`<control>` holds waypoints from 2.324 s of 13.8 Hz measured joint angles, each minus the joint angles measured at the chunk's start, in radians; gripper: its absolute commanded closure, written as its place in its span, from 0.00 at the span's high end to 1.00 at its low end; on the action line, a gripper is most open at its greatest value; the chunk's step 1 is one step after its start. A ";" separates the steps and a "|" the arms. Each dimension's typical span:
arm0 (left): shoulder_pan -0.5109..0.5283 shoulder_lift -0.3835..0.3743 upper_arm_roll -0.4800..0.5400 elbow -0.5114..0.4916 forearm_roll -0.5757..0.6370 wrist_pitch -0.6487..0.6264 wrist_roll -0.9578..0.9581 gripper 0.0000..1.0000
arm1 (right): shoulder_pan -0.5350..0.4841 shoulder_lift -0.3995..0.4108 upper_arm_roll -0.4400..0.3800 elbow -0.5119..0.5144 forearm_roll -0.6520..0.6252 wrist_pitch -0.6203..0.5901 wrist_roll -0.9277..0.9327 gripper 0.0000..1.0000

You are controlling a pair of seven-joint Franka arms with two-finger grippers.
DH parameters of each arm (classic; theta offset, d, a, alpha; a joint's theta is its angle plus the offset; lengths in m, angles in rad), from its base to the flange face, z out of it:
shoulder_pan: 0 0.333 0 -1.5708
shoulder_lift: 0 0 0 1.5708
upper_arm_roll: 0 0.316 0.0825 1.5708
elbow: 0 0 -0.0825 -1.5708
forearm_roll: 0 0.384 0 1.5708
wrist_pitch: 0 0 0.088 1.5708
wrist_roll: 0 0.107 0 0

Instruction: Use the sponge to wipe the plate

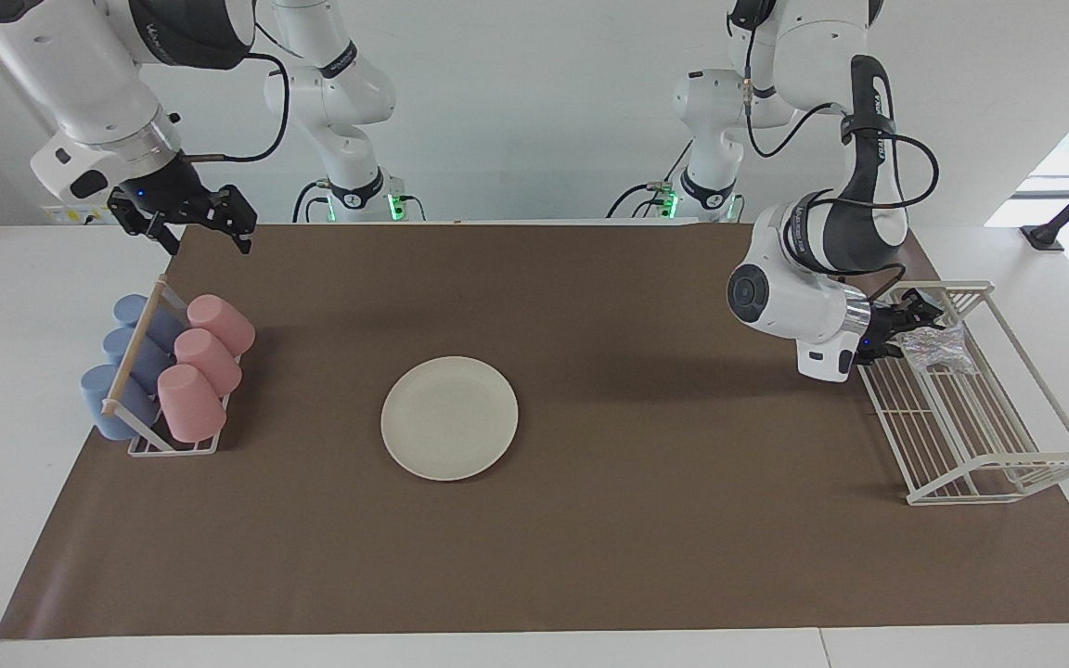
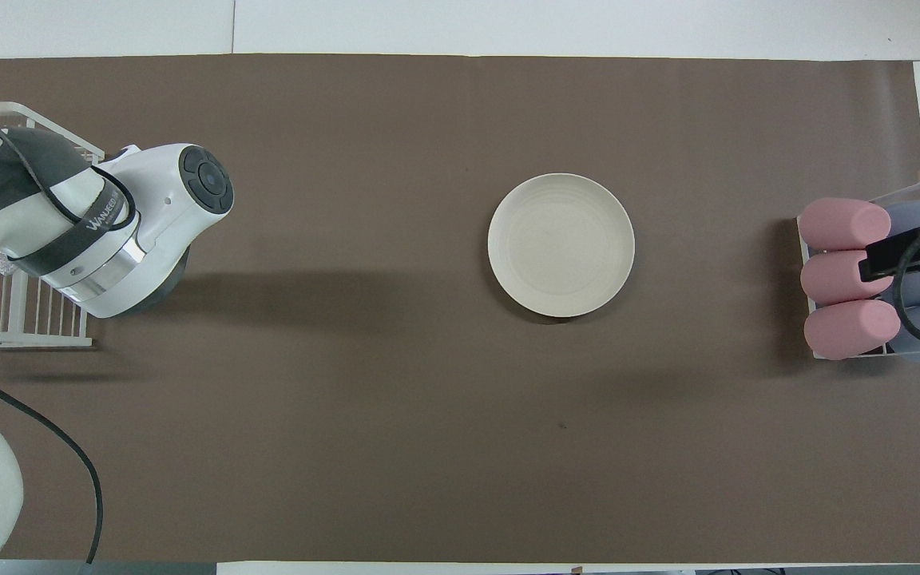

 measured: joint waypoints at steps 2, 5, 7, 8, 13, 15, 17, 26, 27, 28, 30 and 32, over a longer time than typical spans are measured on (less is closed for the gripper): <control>0.000 0.000 0.000 0.000 -0.001 0.006 0.000 1.00 | 0.000 0.000 0.000 0.000 0.000 0.000 0.000 1.00; 0.002 -0.002 0.000 0.005 -0.033 0.011 0.029 1.00 | 0.000 -0.001 0.000 0.000 0.000 0.001 0.000 1.00; 0.021 -0.019 0.001 0.037 -0.133 0.033 0.126 1.00 | 0.000 -0.001 0.000 0.000 0.000 0.001 0.000 1.00; 0.035 -0.031 0.002 0.071 -0.190 0.036 0.186 1.00 | 0.000 -0.001 0.000 0.000 0.000 0.001 0.000 1.00; 0.118 -0.114 0.005 0.186 -0.517 0.045 0.348 1.00 | 0.003 -0.002 0.002 0.000 0.000 0.001 0.000 1.00; 0.153 -0.165 0.006 0.195 -0.704 0.052 0.395 1.00 | 0.004 -0.002 0.002 0.000 0.000 0.001 0.000 1.00; 0.173 -0.231 0.009 0.197 -0.847 0.051 0.427 1.00 | 0.004 -0.002 0.002 0.000 0.000 0.001 0.000 1.00; 0.130 -0.340 0.007 0.184 -1.119 0.004 0.434 1.00 | 0.004 -0.003 0.003 0.000 0.000 0.002 0.000 1.00; 0.128 -0.340 0.009 0.184 -1.115 0.005 0.435 1.00 | 0.004 -0.003 0.003 0.000 0.000 0.002 0.000 1.00; 0.127 -0.339 0.013 0.185 -1.104 0.005 0.444 1.00 | 0.004 -0.003 0.003 0.000 0.000 0.002 0.000 1.00; 0.116 -0.337 0.020 0.196 -1.079 0.004 0.466 1.00 | 0.004 -0.003 0.003 0.000 0.000 0.002 0.000 1.00; 0.109 -0.332 0.021 0.209 -1.077 -0.002 0.480 1.00 | 0.006 -0.003 0.006 0.000 0.000 0.003 0.000 1.00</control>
